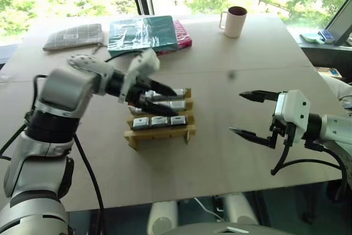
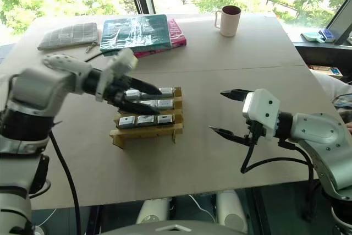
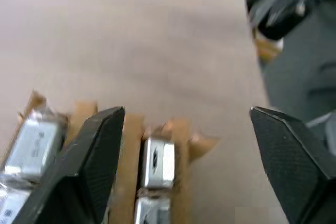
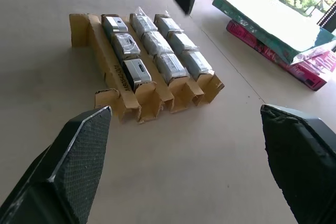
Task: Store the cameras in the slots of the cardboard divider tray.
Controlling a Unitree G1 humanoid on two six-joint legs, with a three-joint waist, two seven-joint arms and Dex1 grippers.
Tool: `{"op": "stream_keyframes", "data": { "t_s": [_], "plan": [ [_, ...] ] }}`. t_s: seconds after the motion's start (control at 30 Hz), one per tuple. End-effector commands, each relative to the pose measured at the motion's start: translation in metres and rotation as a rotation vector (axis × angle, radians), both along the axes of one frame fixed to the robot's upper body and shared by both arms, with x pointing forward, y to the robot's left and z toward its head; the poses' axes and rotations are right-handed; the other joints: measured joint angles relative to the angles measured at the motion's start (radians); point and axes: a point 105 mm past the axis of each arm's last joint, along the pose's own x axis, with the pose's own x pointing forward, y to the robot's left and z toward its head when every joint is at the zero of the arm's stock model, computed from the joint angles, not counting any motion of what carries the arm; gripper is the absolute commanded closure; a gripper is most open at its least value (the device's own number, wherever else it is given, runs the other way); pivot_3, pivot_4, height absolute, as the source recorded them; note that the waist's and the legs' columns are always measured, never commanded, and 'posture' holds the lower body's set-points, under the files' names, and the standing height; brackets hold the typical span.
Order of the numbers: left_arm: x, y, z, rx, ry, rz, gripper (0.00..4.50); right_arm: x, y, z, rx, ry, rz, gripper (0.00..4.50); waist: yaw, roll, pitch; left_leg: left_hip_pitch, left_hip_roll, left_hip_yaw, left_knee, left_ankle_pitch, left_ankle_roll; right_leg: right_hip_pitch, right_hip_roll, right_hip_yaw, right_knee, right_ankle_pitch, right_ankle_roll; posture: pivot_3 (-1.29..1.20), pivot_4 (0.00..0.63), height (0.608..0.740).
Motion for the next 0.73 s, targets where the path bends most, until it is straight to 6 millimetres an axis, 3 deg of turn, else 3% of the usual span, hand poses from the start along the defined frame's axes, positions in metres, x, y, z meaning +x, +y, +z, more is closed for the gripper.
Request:
{"op": "stream_keyframes", "data": {
  "t_s": [0.03, 0.13, 0.23, 0.3, 0.47, 0.63, 0.73],
  "plan": [
    [0.012, 0.032, 0.024, -0.213, -0.119, 0.237, 0.53, 0.0, -0.002, 0.008, 0.058, -0.046, -0.081, 0.0, -0.004, 0.001, 0.0, 0.0, 0.0, 0.0, 0.0, 0.0, 0.0, 0.0, 0.001, 0.0, 0.0, 0.0, 0.0, 0.0, 0.15, 0.74],
    [0.012, 0.059, 0.018, -0.327, -0.247, 0.401, 0.53, 0.014, -0.016, 0.001, 0.108, 0.001, -0.238, 0.0, -0.004, 0.002, -0.001, 0.002, 0.0, -0.001, -0.001, 0.0, 0.0, 0.0, 0.001, 0.0, 0.001, 0.002, 0.004, 0.0, 0.15, 0.74],
    [-0.011, 0.106, -0.028, -0.311, -0.159, 0.547, 0.53, 0.011, -0.034, -0.017, 0.123, 0.068, -0.339, 0.0, -0.006, 0.001, -0.001, 0.001, 0.001, 0.0, -0.001, 0.0, 0.0, 0.0, 0.001, 0.001, 0.001, 0.002, 0.003, 0.0, 0.15, 0.74],
    [-0.028, 0.125, -0.048, -0.279, -0.175, 0.625, 0.53, 0.01, -0.043, -0.023, 0.122, 0.078, -0.394, 0.0, -0.005, 0.0, -0.002, 0.002, 0.001, 0.001, -0.002, 0.0, 0.0, 0.0, 0.001, 0.002, 0.0, 0.002, 0.002, 0.0, 0.15, 0.74],
    [-0.071, 0.141, -0.092, -0.185, -0.194, 0.751, 0.53, 0.009, -0.054, -0.031, 0.144, 0.079, -0.482, 0.0, 0.01, -0.004, -0.005, 0.002, 0.0, 0.002, 0.0, 0.0, -0.001, 0.001, -0.003, 0.0, -0.001, 0.0, -0.001, 0.0, 0.15, 0.74],
    [-0.093, 0.147, -0.107, -0.155, -0.21, 0.825, 0.53, 0.004, -0.055, -0.034, 0.142, 0.077, -0.496, 0.0, 0.011, -0.009, -0.008, 0.007, 0.0, 0.004, -0.001, -0.003, -0.005, 0.003, -0.006, 0.0, -0.002, 0.0, -0.001, 0.0, 0.15, 0.74],
    [-0.097, 0.147, -0.114, -0.151, -0.195, 0.85, 0.53, 0.005, -0.057, -0.038, 0.13, 0.087, -0.504, 0.0, 0.009, -0.008, -0.009, 0.009, 0.0, 0.004, -0.001, -0.003, -0.006, 0.003, -0.007, -0.001, -0.001, 0.001, -0.002, 0.0, 0.15, 0.74]
  ]
}}
